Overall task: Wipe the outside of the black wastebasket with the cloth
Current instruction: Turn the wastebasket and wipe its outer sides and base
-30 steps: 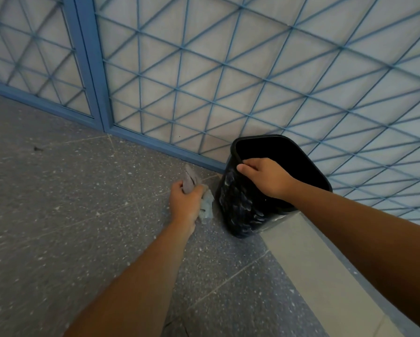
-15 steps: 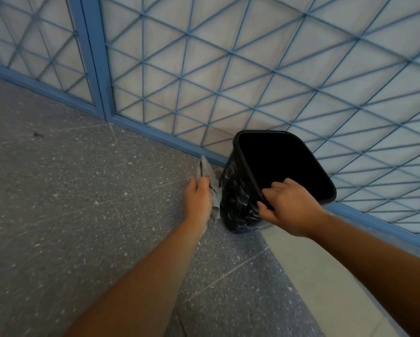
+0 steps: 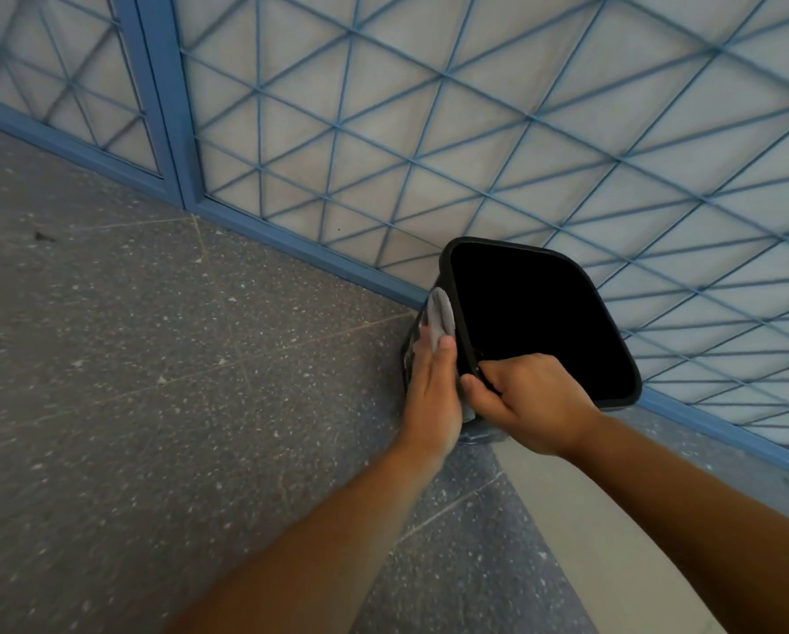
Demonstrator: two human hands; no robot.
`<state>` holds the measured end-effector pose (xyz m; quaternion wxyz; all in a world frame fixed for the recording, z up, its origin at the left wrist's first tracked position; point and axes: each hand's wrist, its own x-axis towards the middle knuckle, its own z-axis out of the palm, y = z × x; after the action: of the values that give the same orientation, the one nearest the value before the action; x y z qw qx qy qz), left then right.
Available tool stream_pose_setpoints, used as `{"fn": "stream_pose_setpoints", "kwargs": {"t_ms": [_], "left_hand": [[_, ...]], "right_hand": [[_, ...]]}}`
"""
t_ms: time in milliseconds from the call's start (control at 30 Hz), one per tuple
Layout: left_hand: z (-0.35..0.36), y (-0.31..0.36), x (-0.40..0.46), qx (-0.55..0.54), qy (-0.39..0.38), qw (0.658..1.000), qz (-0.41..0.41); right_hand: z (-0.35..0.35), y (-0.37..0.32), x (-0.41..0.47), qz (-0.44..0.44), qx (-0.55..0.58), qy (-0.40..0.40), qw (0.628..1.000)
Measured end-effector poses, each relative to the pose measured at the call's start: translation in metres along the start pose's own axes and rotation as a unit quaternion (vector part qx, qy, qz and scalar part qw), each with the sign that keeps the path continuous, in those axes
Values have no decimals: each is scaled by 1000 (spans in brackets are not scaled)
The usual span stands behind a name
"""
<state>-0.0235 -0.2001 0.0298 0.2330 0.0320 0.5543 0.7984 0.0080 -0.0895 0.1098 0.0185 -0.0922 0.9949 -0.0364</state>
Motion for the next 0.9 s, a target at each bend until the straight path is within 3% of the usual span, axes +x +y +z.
{"fn": "stream_pose_setpoints", "kwargs": {"t_ms": [267, 400, 600, 767, 900], "left_hand": [[3, 32, 53, -151, 43, 983, -93], [0, 16, 32, -119, 29, 990, -71], [-3, 21, 66, -105, 35, 993, -31], [-7, 18, 77, -94, 45, 991, -89], [-3, 24, 79, -77, 39, 995, -49]], "right_hand": [[2, 5, 2, -51, -25, -9, 998], [1, 7, 2, -72, -28, 2, 997], [-3, 8, 10, -83, -27, -1, 996], [-5, 9, 8, -75, -16, -23, 997], [-6, 10, 10, -78, -11, -28, 996]]}}
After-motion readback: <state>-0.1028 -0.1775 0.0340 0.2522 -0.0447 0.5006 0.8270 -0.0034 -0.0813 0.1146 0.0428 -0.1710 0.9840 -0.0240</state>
